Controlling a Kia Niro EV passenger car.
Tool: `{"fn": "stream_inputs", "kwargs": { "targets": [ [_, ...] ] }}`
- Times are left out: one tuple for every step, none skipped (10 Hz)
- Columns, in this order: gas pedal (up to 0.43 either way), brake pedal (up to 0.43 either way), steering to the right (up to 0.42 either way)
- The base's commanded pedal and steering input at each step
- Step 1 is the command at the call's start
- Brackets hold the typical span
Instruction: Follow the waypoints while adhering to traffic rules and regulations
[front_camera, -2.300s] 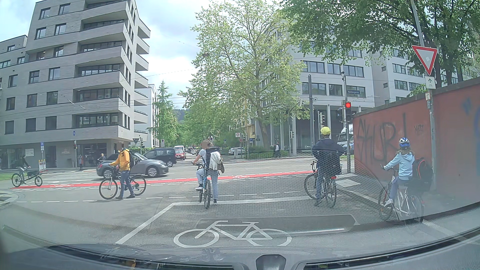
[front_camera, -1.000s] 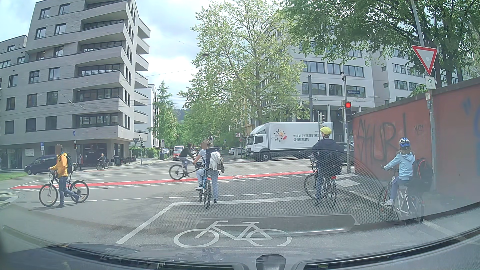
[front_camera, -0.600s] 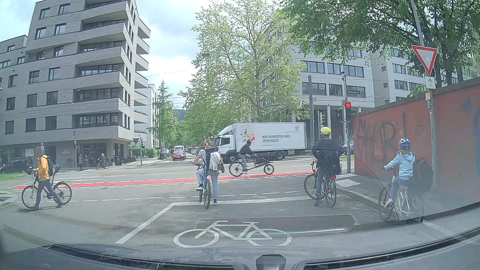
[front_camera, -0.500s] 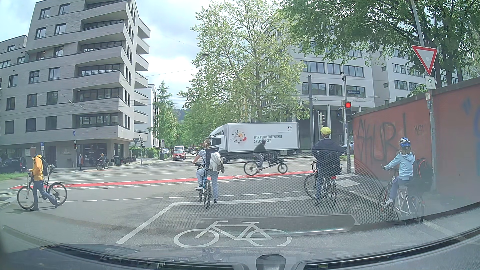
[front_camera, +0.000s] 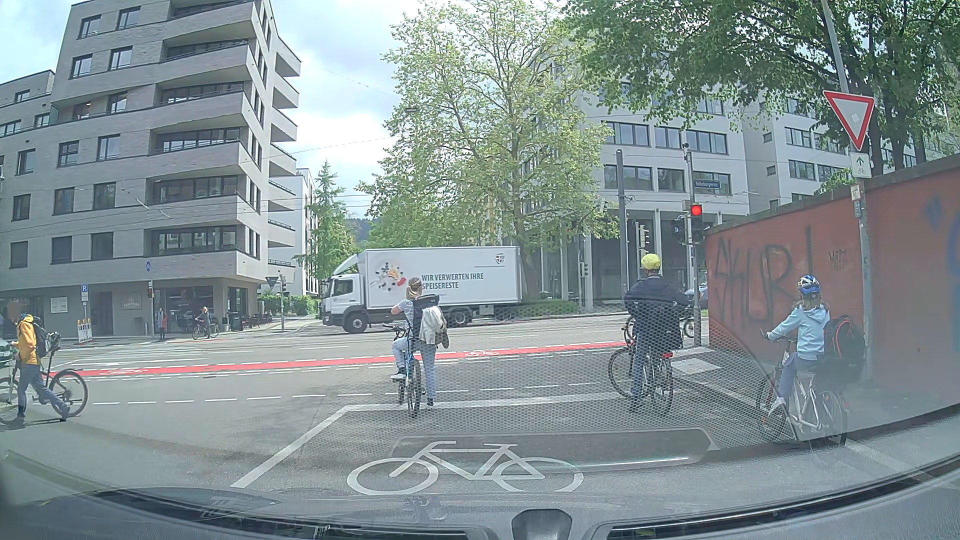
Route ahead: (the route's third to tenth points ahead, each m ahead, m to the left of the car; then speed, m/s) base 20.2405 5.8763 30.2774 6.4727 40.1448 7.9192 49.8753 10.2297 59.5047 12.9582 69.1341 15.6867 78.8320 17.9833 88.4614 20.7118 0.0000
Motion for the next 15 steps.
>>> {"fn": "stream_inputs", "kwargs": {
  "targets": [
    [0.0,0.262,-0.016],
    [0.0,0.262,-0.016],
    [0.0,0.262,-0.016],
    [0.0,0.262,-0.016],
    [0.0,0.262,-0.016],
    [0.0,0.262,-0.016],
    [0.0,0.262,-0.016],
    [0.0,0.262,-0.016],
    [0.0,0.262,-0.016],
    [0.0,0.262,-0.016],
    [0.0,0.256,-0.016],
    [0.0,0.256,-0.016],
    [0.0,0.262,-0.016],
    [0.0,0.262,-0.016],
    [0.0,0.262,-0.016]
  ]
}}
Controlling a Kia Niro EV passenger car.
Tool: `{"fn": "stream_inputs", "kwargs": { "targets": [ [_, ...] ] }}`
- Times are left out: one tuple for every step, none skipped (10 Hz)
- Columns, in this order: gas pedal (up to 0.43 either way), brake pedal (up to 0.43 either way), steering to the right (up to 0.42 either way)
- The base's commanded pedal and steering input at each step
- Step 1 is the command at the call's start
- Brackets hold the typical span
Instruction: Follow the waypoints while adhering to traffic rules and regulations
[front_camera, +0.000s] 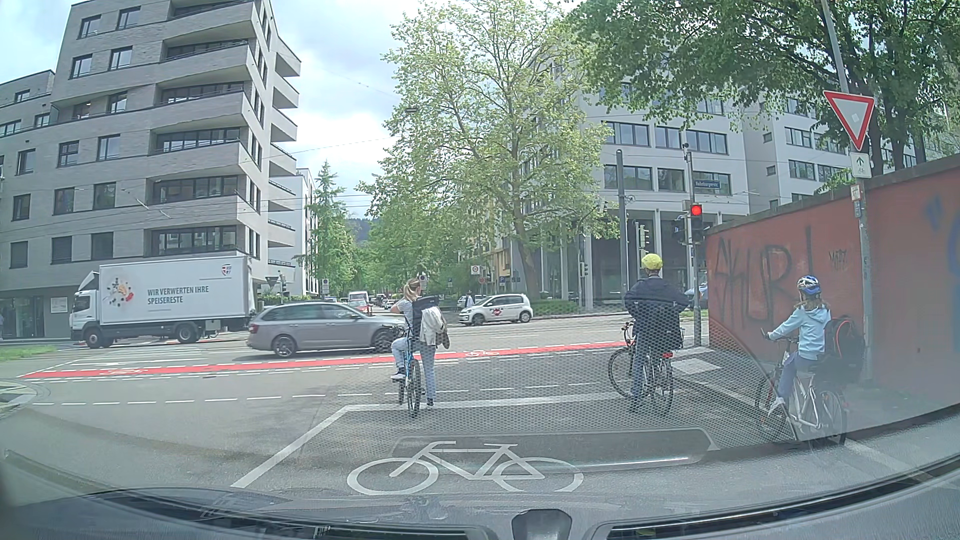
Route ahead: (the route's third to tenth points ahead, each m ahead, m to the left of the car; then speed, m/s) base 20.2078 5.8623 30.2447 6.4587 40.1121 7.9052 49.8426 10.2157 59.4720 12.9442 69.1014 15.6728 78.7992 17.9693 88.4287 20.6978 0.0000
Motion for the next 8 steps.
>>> {"fn": "stream_inputs", "kwargs": {
  "targets": [
    [0.0,0.262,-0.016],
    [0.0,0.262,-0.016],
    [0.0,0.25,-0.016],
    [0.0,0.262,-0.016],
    [0.0,0.256,-0.016],
    [0.0,0.262,-0.016],
    [0.0,0.262,-0.016],
    [0.0,0.262,-0.016]
  ]
}}
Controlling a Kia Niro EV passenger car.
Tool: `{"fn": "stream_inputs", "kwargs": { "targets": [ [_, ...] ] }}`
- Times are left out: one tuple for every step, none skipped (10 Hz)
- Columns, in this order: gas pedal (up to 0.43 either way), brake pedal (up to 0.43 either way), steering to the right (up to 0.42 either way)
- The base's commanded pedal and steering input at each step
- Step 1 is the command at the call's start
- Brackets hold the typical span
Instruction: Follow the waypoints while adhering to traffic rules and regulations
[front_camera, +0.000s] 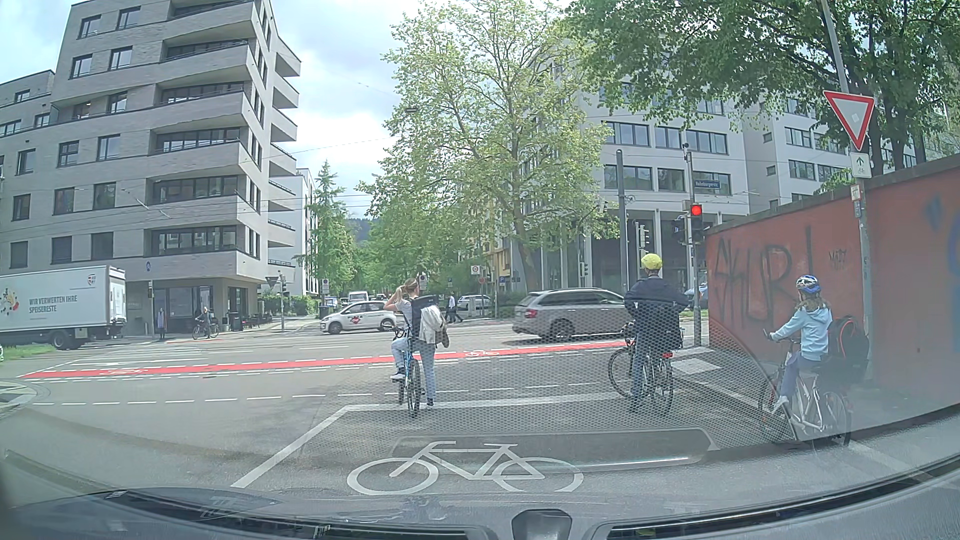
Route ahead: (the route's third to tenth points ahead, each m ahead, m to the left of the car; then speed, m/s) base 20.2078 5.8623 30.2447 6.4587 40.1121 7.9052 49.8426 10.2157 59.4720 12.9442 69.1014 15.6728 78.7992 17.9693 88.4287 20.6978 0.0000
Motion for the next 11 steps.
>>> {"fn": "stream_inputs", "kwargs": {
  "targets": [
    [0.0,0.262,-0.016],
    [0.0,0.262,-0.016],
    [0.0,0.262,-0.016],
    [0.0,0.262,-0.016],
    [0.0,0.262,-0.016],
    [0.0,0.262,-0.016],
    [0.0,0.262,-0.016],
    [0.0,0.262,-0.016],
    [0.0,0.262,-0.016],
    [0.0,0.262,-0.016],
    [0.0,0.262,-0.016]
  ]
}}
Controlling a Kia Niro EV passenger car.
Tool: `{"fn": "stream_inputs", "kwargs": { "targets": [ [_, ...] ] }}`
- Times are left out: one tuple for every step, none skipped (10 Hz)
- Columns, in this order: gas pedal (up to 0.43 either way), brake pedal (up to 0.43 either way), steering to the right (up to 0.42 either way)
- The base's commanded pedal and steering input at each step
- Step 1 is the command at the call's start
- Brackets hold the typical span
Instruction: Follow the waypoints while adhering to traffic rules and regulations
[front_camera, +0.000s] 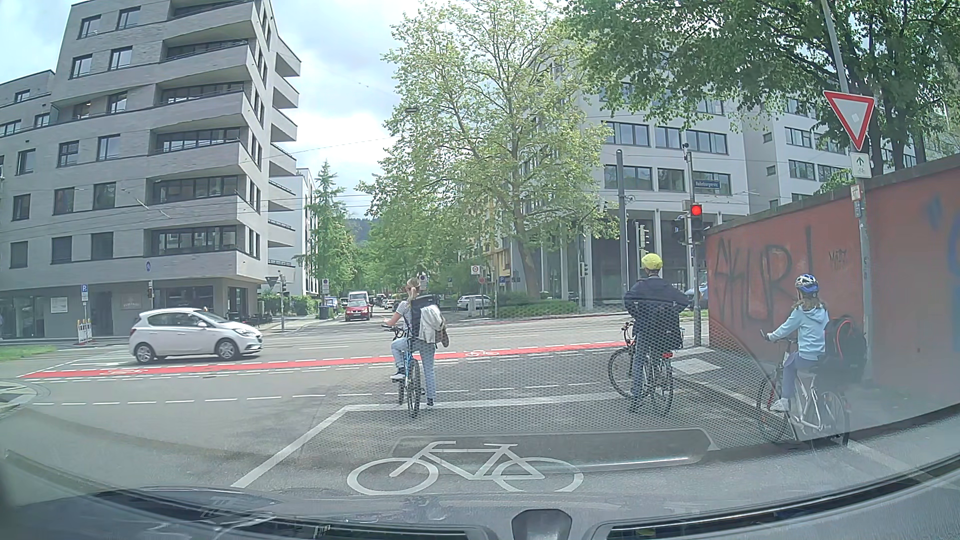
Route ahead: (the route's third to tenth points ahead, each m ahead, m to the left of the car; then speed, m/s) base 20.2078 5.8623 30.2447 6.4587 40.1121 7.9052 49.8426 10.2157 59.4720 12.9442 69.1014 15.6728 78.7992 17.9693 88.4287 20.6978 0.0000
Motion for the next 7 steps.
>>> {"fn": "stream_inputs", "kwargs": {
  "targets": [
    [0.0,0.262,-0.016],
    [0.0,0.262,-0.016],
    [0.0,0.262,-0.016],
    [0.0,0.262,-0.016],
    [0.0,0.262,-0.016],
    [0.0,0.262,-0.016],
    [0.0,0.262,-0.016]
  ]
}}
